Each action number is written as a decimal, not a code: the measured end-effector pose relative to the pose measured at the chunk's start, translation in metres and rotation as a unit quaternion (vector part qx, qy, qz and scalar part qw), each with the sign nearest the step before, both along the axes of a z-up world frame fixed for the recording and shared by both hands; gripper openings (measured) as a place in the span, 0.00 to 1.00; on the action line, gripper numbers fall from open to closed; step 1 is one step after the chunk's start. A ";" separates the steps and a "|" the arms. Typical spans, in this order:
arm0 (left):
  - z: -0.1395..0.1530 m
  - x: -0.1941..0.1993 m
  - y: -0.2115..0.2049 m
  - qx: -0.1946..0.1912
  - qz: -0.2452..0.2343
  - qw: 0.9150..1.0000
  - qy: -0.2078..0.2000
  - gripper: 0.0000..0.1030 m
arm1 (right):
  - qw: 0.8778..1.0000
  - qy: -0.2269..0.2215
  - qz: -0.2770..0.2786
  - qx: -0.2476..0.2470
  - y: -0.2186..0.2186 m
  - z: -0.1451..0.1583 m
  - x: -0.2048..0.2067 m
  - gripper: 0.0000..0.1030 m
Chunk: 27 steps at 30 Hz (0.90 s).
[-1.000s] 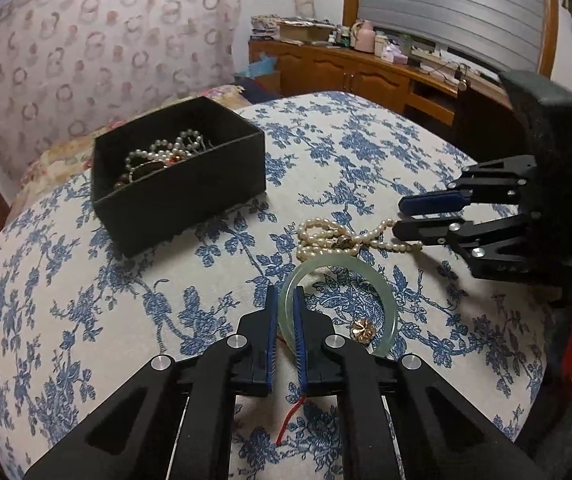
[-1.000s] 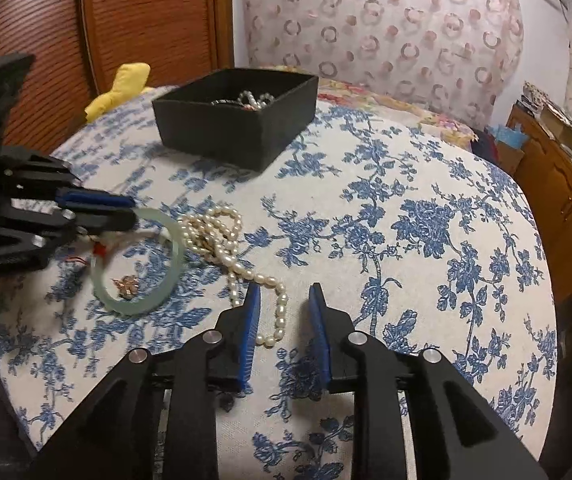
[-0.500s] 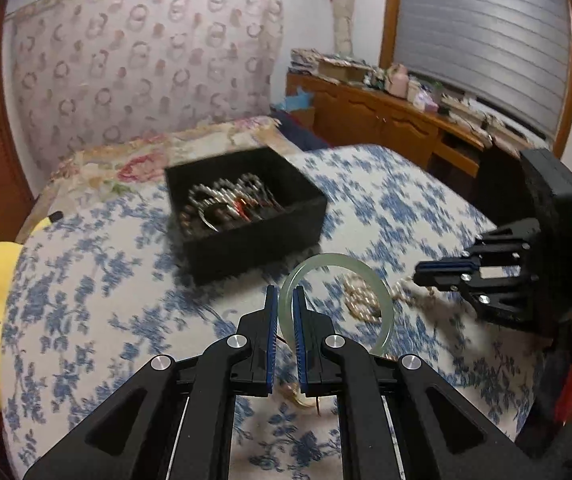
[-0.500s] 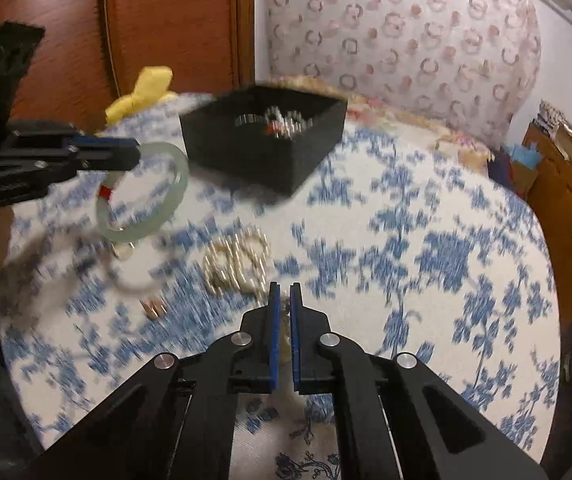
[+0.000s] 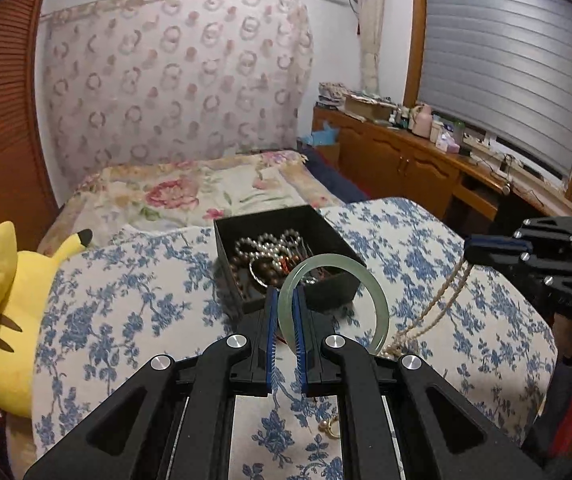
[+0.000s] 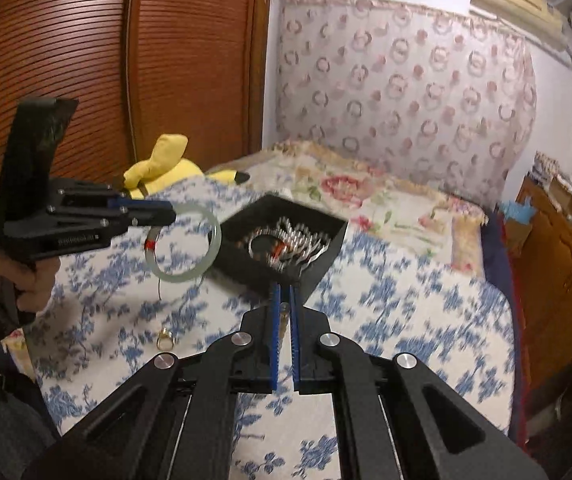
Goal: Organize jewelry
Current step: 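Lift and carry the pearl necklace and jade bangle toward the black box with both tools, then lower the pearls into the box and open the right tool while the left tool holds the bangle above it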
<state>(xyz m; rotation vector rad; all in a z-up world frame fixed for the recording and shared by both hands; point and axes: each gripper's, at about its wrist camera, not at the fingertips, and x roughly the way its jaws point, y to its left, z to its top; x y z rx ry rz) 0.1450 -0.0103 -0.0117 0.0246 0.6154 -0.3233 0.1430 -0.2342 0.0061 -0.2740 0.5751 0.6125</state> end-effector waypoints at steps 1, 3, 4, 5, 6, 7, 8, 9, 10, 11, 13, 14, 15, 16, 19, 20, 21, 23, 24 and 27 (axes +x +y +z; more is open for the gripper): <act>0.002 0.000 0.000 0.000 0.001 1.000 -0.001 0.07 | 1.000 -0.006 0.000 0.000 0.001 0.005 0.000 0.05; 0.005 0.001 0.001 -0.001 0.002 1.000 -0.006 0.07 | 1.000 -0.017 0.001 0.003 0.002 0.017 0.001 0.05; 0.006 0.001 0.002 -0.001 0.003 1.000 -0.007 0.07 | 1.000 -0.021 0.000 0.003 0.003 0.021 0.002 0.05; 0.007 0.001 0.002 0.000 0.003 1.000 -0.008 0.07 | 1.000 -0.027 0.000 0.003 0.004 0.027 0.003 0.05; 0.008 0.002 0.002 0.000 0.003 1.000 -0.009 0.07 | 1.000 -0.031 -0.001 0.004 0.005 0.032 0.005 0.05; 0.009 0.003 0.002 0.000 0.003 1.000 -0.010 0.07 | 0.999 -0.035 -0.001 0.004 0.006 0.037 0.006 0.05; 0.010 0.004 0.002 0.000 0.003 1.000 -0.010 0.07 | 0.999 -0.038 -0.001 0.005 0.006 0.041 0.008 0.05; 0.011 0.005 0.002 0.000 0.004 1.000 -0.010 0.07 | 0.999 -0.045 -0.002 0.005 0.008 0.047 0.011 0.05; 0.011 0.006 0.002 0.000 0.004 1.000 -0.010 0.07 | 0.999 -0.050 -0.002 0.006 0.009 0.053 0.013 0.05; 0.011 0.007 0.002 0.001 0.004 1.000 -0.010 0.07 | 0.998 -0.054 -0.003 0.007 0.011 0.057 0.015 0.05; 0.011 0.009 0.002 0.003 0.006 1.000 -0.010 0.07 | 0.998 -0.064 -0.004 0.011 0.013 0.067 0.019 0.05; 0.011 0.010 0.002 0.004 0.007 1.000 -0.010 0.07 | 0.998 -0.069 -0.003 0.013 0.014 0.072 0.021 0.05; 0.011 0.011 0.003 0.004 0.009 1.000 -0.010 0.07 | 0.997 -0.074 -0.002 0.015 0.016 0.077 0.023 0.05; 0.011 0.013 0.004 0.004 0.010 1.000 -0.010 0.07 | 0.997 -0.077 0.000 0.018 0.016 0.081 0.025 0.05; 0.011 0.017 0.006 0.002 0.014 1.000 -0.008 0.07 | 0.996 -0.088 0.000 0.028 0.018 0.092 0.033 0.05; 0.011 0.019 0.007 0.000 0.015 1.000 -0.007 0.08 | 0.996 -0.089 -0.002 0.029 0.020 0.095 0.036 0.05; 0.012 0.021 0.007 0.001 0.014 1.000 -0.006 0.08 | 0.995 -0.091 -0.003 0.030 0.021 0.097 0.039 0.05; 0.014 0.024 0.006 0.006 0.014 1.000 -0.007 0.08 | 0.995 -0.093 -0.003 0.032 0.024 0.102 0.046 0.05; 0.015 0.026 0.006 0.008 0.015 1.000 -0.008 0.08 | 0.995 -0.096 -0.005 0.031 0.026 0.104 0.050 0.05; 0.019 0.032 0.004 0.009 0.014 1.000 -0.010 0.08 | 0.994 -0.103 -0.006 0.024 0.031 0.108 0.056 0.05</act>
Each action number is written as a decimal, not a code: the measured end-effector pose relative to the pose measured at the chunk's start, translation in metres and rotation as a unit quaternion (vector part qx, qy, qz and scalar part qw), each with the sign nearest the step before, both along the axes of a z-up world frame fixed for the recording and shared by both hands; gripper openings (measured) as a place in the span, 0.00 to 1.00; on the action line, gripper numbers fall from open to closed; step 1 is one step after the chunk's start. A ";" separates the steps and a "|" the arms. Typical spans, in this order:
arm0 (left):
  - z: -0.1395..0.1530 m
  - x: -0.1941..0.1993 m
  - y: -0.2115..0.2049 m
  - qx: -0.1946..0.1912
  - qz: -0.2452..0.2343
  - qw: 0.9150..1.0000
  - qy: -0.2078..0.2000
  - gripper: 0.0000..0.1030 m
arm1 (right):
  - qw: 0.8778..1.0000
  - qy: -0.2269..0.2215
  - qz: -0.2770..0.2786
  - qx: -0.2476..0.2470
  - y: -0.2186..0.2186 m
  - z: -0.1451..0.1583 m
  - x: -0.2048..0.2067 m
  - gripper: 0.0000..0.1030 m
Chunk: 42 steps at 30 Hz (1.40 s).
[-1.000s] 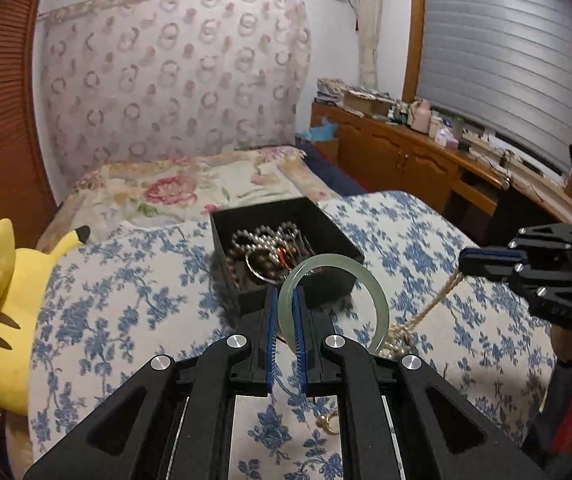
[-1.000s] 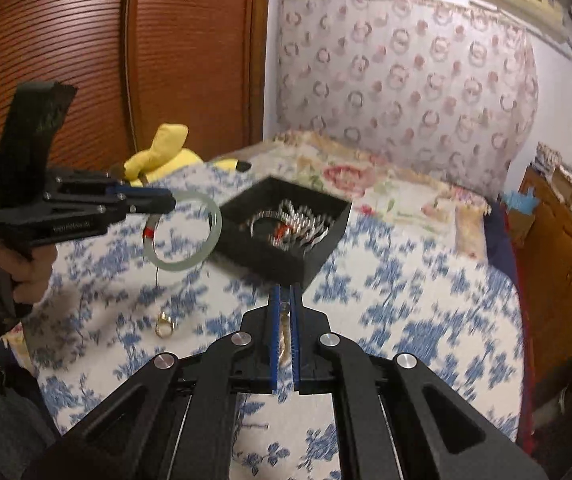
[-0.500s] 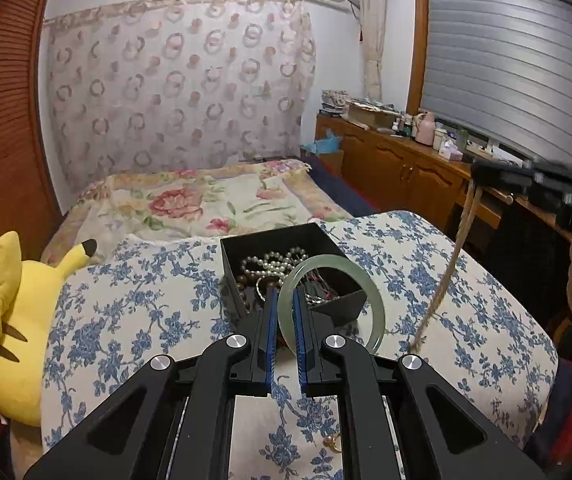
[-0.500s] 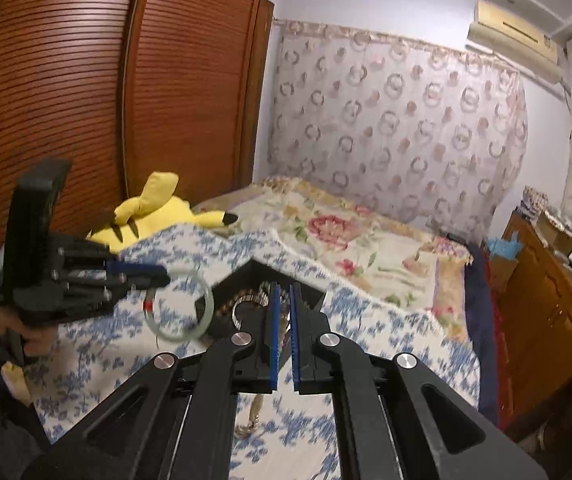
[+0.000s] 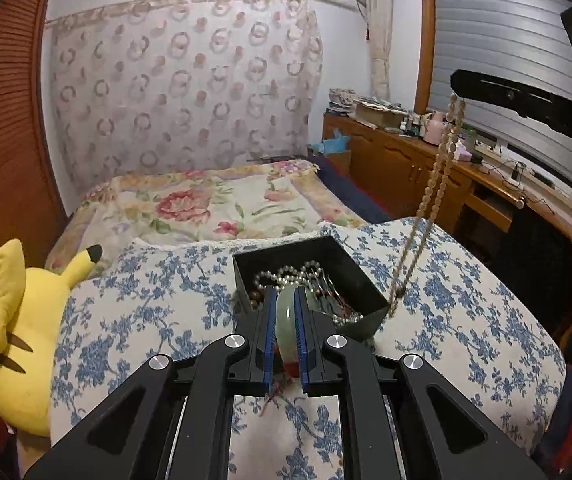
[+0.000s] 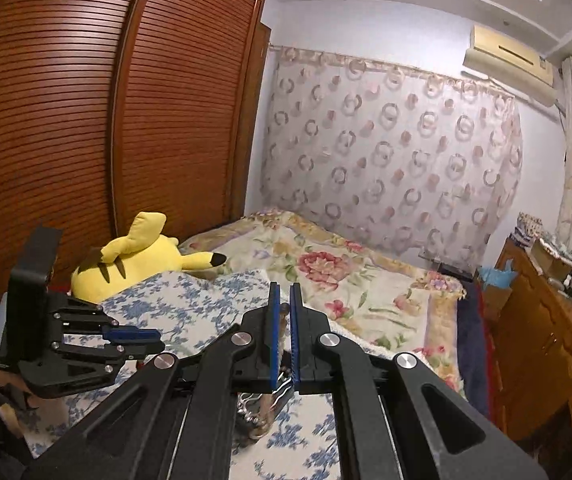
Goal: Organize jewelry
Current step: 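Lower the pearls into the box and open the right tool while the left tool holds the bangle above it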
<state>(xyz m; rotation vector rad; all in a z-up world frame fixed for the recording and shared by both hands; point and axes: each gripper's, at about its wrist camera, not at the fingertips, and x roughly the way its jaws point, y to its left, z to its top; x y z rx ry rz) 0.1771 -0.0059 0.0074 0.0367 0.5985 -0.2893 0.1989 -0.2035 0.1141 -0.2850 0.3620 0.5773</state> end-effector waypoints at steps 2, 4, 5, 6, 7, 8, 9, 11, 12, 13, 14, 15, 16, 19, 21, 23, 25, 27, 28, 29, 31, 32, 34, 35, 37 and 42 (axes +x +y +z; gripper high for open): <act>0.003 0.005 0.000 0.000 0.000 1.000 -0.002 0.08 | 1.000 -0.003 -0.002 -0.002 0.002 0.004 0.005 0.05; 0.006 0.009 -0.001 -0.001 0.000 1.000 -0.004 0.00 | 1.000 -0.007 -0.005 -0.002 0.004 0.008 0.009 0.05; 0.008 0.011 -0.001 -0.001 0.000 1.000 -0.006 0.00 | 1.000 -0.008 -0.005 -0.001 0.004 0.010 0.010 0.05; 0.010 0.013 -0.002 -0.001 0.000 1.000 -0.007 0.00 | 1.000 -0.009 -0.005 0.001 0.004 0.011 0.010 0.05; 0.013 0.016 -0.003 -0.002 -0.001 1.000 -0.009 0.00 | 1.000 -0.010 -0.004 0.003 0.004 0.013 0.011 0.05; 0.014 0.019 -0.005 0.000 -0.003 1.000 -0.010 0.00 | 1.000 -0.011 -0.003 0.004 0.005 0.014 0.012 0.05; 0.015 0.022 -0.007 0.003 -0.006 1.000 -0.010 0.00 | 1.000 -0.012 -0.003 0.003 0.005 0.015 0.012 0.05; 0.013 0.027 -0.007 0.000 -0.007 1.000 -0.003 0.00 | 1.000 -0.006 0.000 0.005 0.006 0.014 0.013 0.05; 0.010 0.027 -0.005 0.000 -0.005 1.000 0.000 0.00 | 1.000 -0.001 0.002 0.007 0.007 0.012 0.014 0.05; 0.007 0.026 -0.001 -0.001 -0.006 1.000 0.005 0.00 | 1.000 0.001 0.003 0.005 0.008 0.009 0.014 0.05; 0.002 0.025 0.003 -0.002 -0.004 1.000 0.012 0.00 | 1.000 0.004 0.004 0.003 0.010 0.004 0.014 0.05; -0.002 0.023 0.008 -0.002 -0.001 1.000 0.018 0.00 | 1.000 0.006 0.005 0.001 0.012 -0.001 0.015 0.05; -0.009 0.019 0.014 0.000 0.003 1.000 0.024 0.00 | 1.000 0.009 0.006 0.000 0.015 -0.005 0.015 0.05; -0.029 0.011 0.032 0.011 0.013 0.998 0.052 0.00 | 1.000 0.010 0.009 -0.005 0.023 -0.012 0.017 0.05; -0.045 0.009 0.042 0.018 0.015 0.997 0.073 0.00 | 1.000 0.011 0.012 -0.003 0.025 -0.013 0.017 0.05; -0.056 0.012 0.046 0.028 0.016 0.996 0.089 0.03 | 1.000 0.009 0.012 -0.001 0.028 -0.014 0.017 0.05; -0.070 0.017 0.047 0.030 0.003 0.993 0.115 0.21 | 1.000 0.006 0.011 0.000 0.031 -0.014 0.018 0.05; -0.083 0.020 0.046 0.044 0.003 0.991 0.128 0.23 | 1.000 0.005 0.011 -0.003 0.032 -0.013 0.019 0.05; -0.088 0.022 0.045 0.046 -0.001 0.990 0.137 0.24 | 1.000 0.002 0.009 -0.007 0.034 -0.014 0.019 0.05; -0.092 0.023 0.044 0.045 -0.004 0.989 0.142 0.24 | 1.000 0.000 0.008 -0.009 0.034 -0.013 0.020 0.05; -0.101 0.026 0.043 0.041 -0.006 0.987 0.154 0.24 | 1.000 0.000 0.007 -0.009 0.034 -0.011 0.021 0.05; -0.104 0.027 0.042 0.040 -0.007 0.987 0.158 0.24 | 1.000 0.000 0.006 -0.008 0.034 -0.010 0.022 0.05; -0.109 0.026 0.039 0.041 -0.011 0.987 0.155 0.24 | 1.000 0.001 0.005 -0.008 0.034 -0.012 0.023 0.05; -0.109 0.025 0.038 0.045 -0.011 0.987 0.153 0.24 | 1.000 0.001 0.005 -0.008 0.034 -0.011 0.023 0.05; -0.110 0.024 0.035 0.050 -0.014 0.987 0.150 0.18 | 1.000 0.005 0.003 -0.010 0.033 -0.014 0.025 0.05; -0.109 0.015 0.028 0.071 -0.022 0.988 0.138 0.06 | 1.000 0.020 0.001 -0.013 0.034 -0.026 0.031 0.05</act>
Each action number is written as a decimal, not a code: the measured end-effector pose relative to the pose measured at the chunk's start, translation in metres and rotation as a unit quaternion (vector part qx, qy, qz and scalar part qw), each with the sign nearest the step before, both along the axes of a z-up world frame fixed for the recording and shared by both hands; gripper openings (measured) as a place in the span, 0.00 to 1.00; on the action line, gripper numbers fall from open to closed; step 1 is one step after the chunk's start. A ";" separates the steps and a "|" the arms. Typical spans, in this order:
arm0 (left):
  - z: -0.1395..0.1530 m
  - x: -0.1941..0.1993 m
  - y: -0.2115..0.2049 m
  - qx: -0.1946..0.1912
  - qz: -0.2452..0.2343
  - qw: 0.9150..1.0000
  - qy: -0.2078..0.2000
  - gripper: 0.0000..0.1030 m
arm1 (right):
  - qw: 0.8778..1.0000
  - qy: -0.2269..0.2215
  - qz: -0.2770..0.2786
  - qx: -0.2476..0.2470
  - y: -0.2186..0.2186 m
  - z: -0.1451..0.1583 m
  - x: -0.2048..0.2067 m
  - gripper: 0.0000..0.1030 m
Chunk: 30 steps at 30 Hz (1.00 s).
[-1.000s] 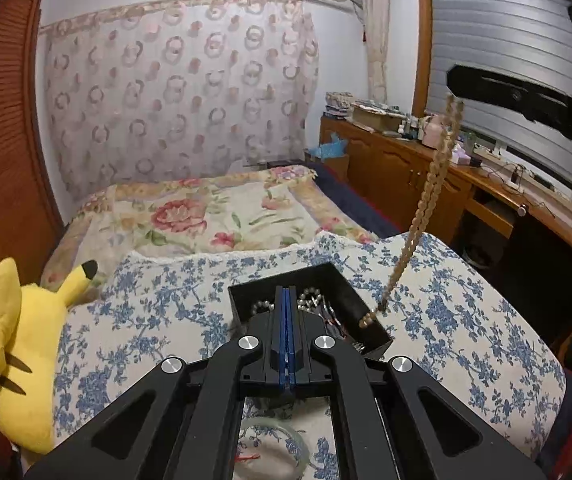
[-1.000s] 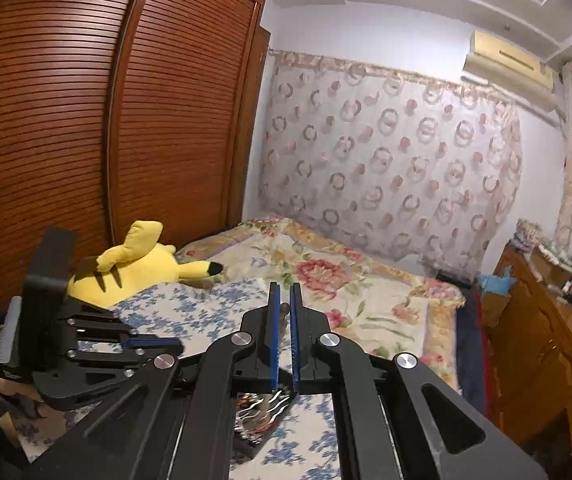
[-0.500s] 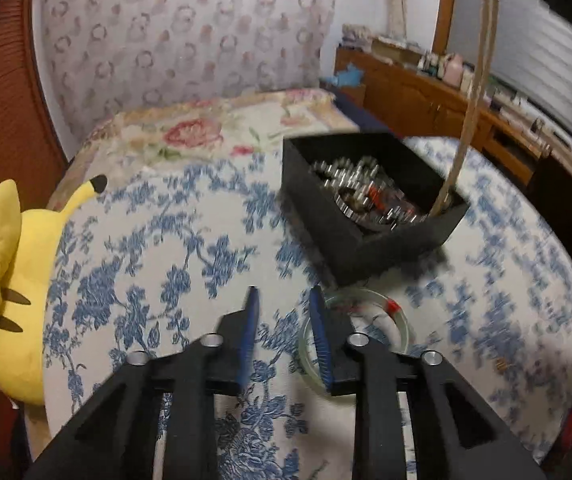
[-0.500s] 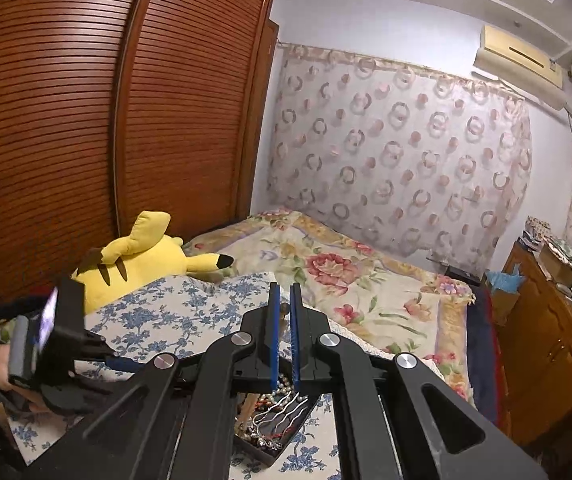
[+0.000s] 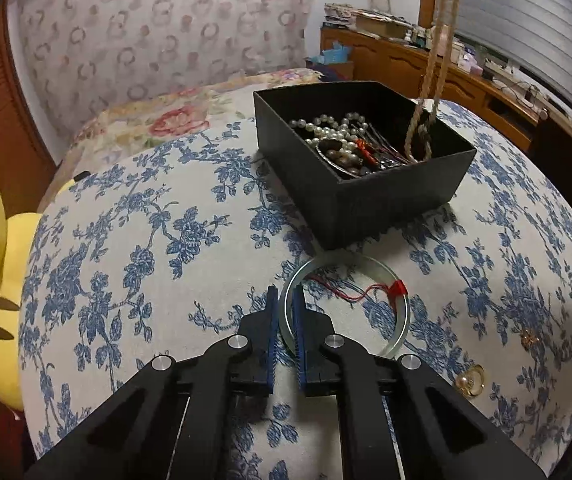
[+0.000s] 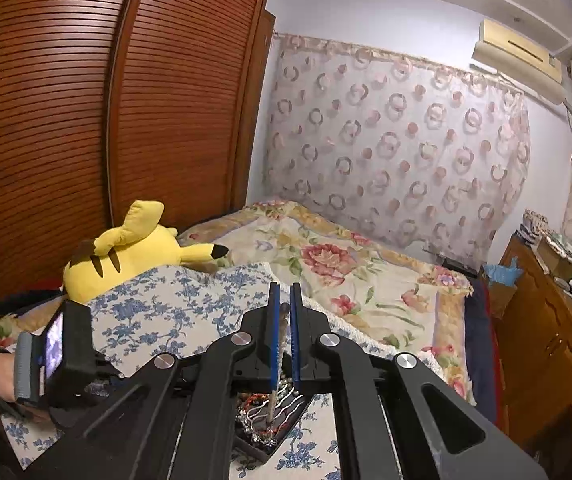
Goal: Organize jewelry
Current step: 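Lower the pearls into the box and open the right tool while the left tool holds the bangle above it, then open the left tool to drop the jade bangle into the box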
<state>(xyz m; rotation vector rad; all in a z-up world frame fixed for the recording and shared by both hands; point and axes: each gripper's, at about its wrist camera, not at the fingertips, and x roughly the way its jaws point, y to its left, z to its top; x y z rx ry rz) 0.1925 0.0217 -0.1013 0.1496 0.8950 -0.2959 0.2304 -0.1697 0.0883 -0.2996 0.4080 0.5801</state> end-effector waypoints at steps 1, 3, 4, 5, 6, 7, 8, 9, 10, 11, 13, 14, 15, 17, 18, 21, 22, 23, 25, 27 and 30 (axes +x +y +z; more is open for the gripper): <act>0.003 -0.001 0.001 -0.001 0.002 1.000 -0.004 0.06 | 1.000 0.004 0.000 -0.002 0.000 -0.003 0.002 0.05; 0.015 -0.006 0.004 -0.013 0.009 1.000 -0.021 0.06 | 1.000 0.014 0.001 -0.004 0.000 -0.009 0.005 0.05; 0.021 -0.008 0.005 -0.019 0.012 0.999 -0.028 0.06 | 1.000 0.017 0.001 -0.006 0.000 -0.013 0.004 0.05; 0.030 -0.010 0.008 -0.028 0.015 0.999 -0.039 0.06 | 1.000 0.020 0.001 -0.008 0.001 -0.016 0.004 0.05; 0.036 -0.010 0.009 -0.033 0.018 0.998 -0.045 0.06 | 1.000 0.024 0.002 -0.011 0.001 -0.020 0.005 0.05; 0.046 -0.013 0.010 -0.041 0.021 0.997 -0.057 0.06 | 1.000 0.027 0.003 -0.012 0.003 -0.023 0.005 0.05; 0.053 -0.012 0.011 -0.044 0.023 0.997 -0.066 0.06 | 0.999 0.030 0.004 -0.014 0.004 -0.026 0.005 0.06; 0.060 -0.012 0.012 -0.046 0.025 0.996 -0.075 0.06 | 0.999 0.032 0.004 -0.016 0.004 -0.029 0.004 0.06; 0.065 -0.010 0.011 -0.047 0.027 0.995 -0.080 0.06 | 0.999 0.034 0.004 -0.017 0.005 -0.032 0.005 0.06; 0.071 -0.009 0.010 -0.050 0.026 0.995 -0.086 0.06 | 0.999 0.037 0.004 -0.018 0.004 -0.035 0.005 0.06; 0.080 -0.006 0.007 -0.055 0.028 0.994 -0.095 0.06 | 0.999 0.043 0.003 -0.020 0.004 -0.041 0.006 0.06; 0.084 -0.003 0.006 -0.056 0.029 0.993 -0.100 0.06 | 0.999 0.047 0.002 -0.021 0.004 -0.044 0.007 0.06; 0.086 0.001 0.004 -0.057 0.028 0.993 -0.102 0.06 | 0.999 0.050 0.002 -0.020 0.004 -0.046 0.007 0.06; 0.091 0.011 -0.002 -0.061 0.028 0.992 -0.104 0.06 | 0.998 0.059 0.002 -0.021 0.003 -0.052 0.009 0.06; 0.091 0.015 -0.006 -0.061 0.029 0.992 -0.103 0.06 | 0.998 0.062 0.001 -0.022 0.003 -0.055 0.009 0.06; 0.088 0.031 -0.015 -0.059 0.031 0.993 -0.097 0.06 | 0.997 0.068 0.005 -0.021 0.001 -0.058 0.007 0.10; 0.087 0.034 -0.017 -0.059 0.032 0.993 -0.096 0.06 | 0.997 0.068 0.005 -0.021 -0.001 -0.059 0.006 0.19; 0.085 0.038 -0.020 -0.058 0.032 0.993 -0.094 0.06 | 0.997 0.068 0.005 -0.018 -0.003 -0.059 0.005 0.24; 0.081 0.047 -0.025 -0.059 0.034 0.994 -0.088 0.06 | 0.997 0.071 0.005 -0.010 -0.010 -0.058 0.002 0.29; 0.076 0.052 -0.029 -0.060 0.035 0.994 -0.083 0.06 | 0.997 0.071 0.004 -0.005 -0.015 -0.058 -0.001 0.29; 0.070 0.056 -0.032 -0.064 0.038 0.994 -0.078 0.07 | 0.997 0.074 0.000 0.001 -0.026 -0.062 -0.008 0.29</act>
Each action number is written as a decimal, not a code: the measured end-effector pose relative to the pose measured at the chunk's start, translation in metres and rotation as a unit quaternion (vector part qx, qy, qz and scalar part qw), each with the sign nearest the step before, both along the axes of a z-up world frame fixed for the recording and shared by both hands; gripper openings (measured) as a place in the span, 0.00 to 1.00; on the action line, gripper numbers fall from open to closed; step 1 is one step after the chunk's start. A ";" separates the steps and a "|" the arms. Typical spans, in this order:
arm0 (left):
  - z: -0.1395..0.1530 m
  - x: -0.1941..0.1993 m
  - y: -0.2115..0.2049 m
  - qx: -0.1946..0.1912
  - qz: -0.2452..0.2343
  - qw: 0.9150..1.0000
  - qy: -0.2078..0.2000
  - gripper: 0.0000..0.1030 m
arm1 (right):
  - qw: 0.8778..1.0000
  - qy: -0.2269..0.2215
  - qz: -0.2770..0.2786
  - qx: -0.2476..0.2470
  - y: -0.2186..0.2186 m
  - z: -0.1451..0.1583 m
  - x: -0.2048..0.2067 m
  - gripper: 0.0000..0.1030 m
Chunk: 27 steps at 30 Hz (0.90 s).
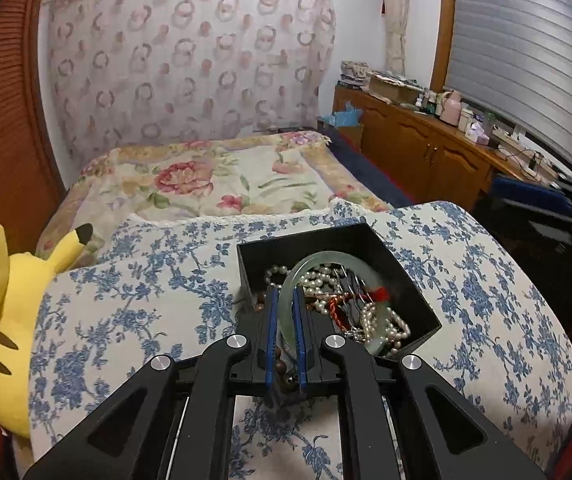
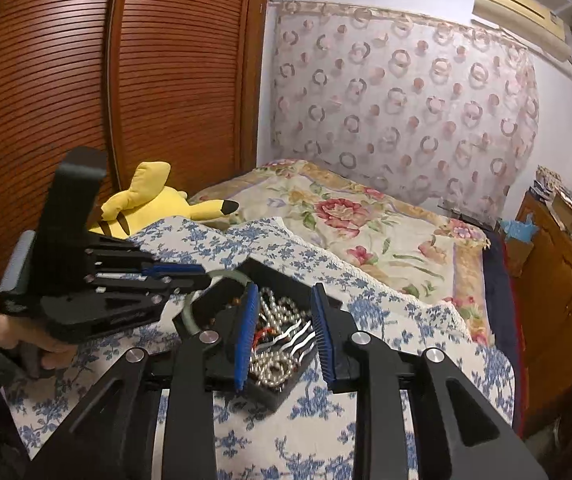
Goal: Organize jewelry
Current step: 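Open the left tool to drop the jade bangle into the box, then grasp a small gold ring with the right tool while the left tool grasps the other gold ring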
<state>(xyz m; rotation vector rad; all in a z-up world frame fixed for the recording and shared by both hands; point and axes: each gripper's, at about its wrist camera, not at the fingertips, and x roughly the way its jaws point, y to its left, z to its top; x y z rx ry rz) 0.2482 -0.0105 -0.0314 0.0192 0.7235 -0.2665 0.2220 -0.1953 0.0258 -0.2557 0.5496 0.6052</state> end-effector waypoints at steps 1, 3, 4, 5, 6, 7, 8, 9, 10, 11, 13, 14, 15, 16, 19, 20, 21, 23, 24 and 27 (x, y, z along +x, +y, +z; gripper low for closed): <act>-0.002 0.001 0.001 -0.004 0.000 1.000 0.002 0.07 | 1.000 0.002 -0.001 0.001 -0.004 -0.003 -0.004 0.29; -0.005 0.000 0.002 -0.005 0.005 1.000 0.004 0.08 | 1.000 0.005 -0.002 0.004 -0.011 -0.010 -0.012 0.29; -0.006 -0.001 0.002 -0.003 0.006 1.000 0.005 0.10 | 1.000 0.008 -0.003 0.005 -0.013 -0.014 -0.015 0.29; -0.007 -0.003 0.003 -0.003 0.006 1.000 0.006 0.12 | 1.000 0.011 -0.004 0.007 -0.016 -0.016 -0.019 0.29; -0.007 -0.006 0.004 -0.003 0.006 1.000 0.005 0.17 | 1.000 0.013 -0.006 0.008 -0.018 -0.019 -0.022 0.29; -0.007 -0.009 0.005 -0.002 0.006 1.000 0.004 0.23 | 1.000 0.017 -0.007 0.013 -0.021 -0.023 -0.028 0.29; -0.007 -0.015 0.007 0.000 0.007 1.000 0.001 0.28 | 1.000 0.023 -0.006 0.018 -0.023 -0.027 -0.033 0.29; -0.007 -0.019 0.008 0.001 0.008 1.000 -0.001 0.37 | 0.999 0.027 -0.005 0.022 -0.023 -0.029 -0.037 0.29; -0.007 -0.026 0.009 0.001 0.008 1.000 -0.004 0.45 | 0.999 0.033 -0.003 0.026 -0.024 -0.034 -0.044 0.29; -0.007 -0.030 0.010 0.001 0.007 1.000 -0.006 0.48 | 0.999 0.039 0.000 0.027 -0.024 -0.039 -0.050 0.29; -0.008 -0.043 0.013 -0.001 0.005 1.000 -0.009 0.66 | 0.998 0.053 0.005 0.027 -0.021 -0.050 -0.060 0.29; -0.008 -0.049 0.013 -0.001 0.005 1.000 -0.012 0.72 | 0.998 0.060 0.008 0.026 -0.020 -0.056 -0.065 0.29; -0.009 -0.056 0.014 0.001 0.007 1.000 -0.016 0.81 | 0.997 0.070 0.012 0.026 -0.018 -0.063 -0.072 0.29; -0.010 -0.062 0.015 0.002 0.008 1.000 -0.021 0.85 | 0.997 0.077 0.014 0.025 -0.016 -0.068 -0.076 0.29; -0.015 -0.075 0.017 0.002 0.004 1.000 -0.019 0.93 | 0.995 0.098 0.022 0.016 -0.012 -0.085 -0.087 0.29; -0.018 -0.079 0.017 0.002 0.001 1.000 -0.015 0.92 | 0.994 0.104 0.026 0.012 -0.011 -0.090 -0.091 0.29; -0.021 -0.084 0.017 0.002 -0.003 1.000 -0.012 0.92 | 0.993 0.111 0.028 0.008 -0.010 -0.095 -0.094 0.29; -0.026 -0.091 0.015 0.007 -0.007 1.000 -0.008 0.93 | 0.992 0.124 0.029 -0.003 -0.007 -0.104 -0.099 0.29; -0.030 -0.097 0.013 0.013 -0.009 1.000 -0.007 0.93 | 0.991 0.128 0.031 -0.005 -0.006 -0.107 -0.101 0.29; -0.040 -0.109 0.012 0.017 -0.014 1.000 0.004 0.93 | 0.989 0.142 0.037 -0.019 -0.002 -0.116 -0.107 0.29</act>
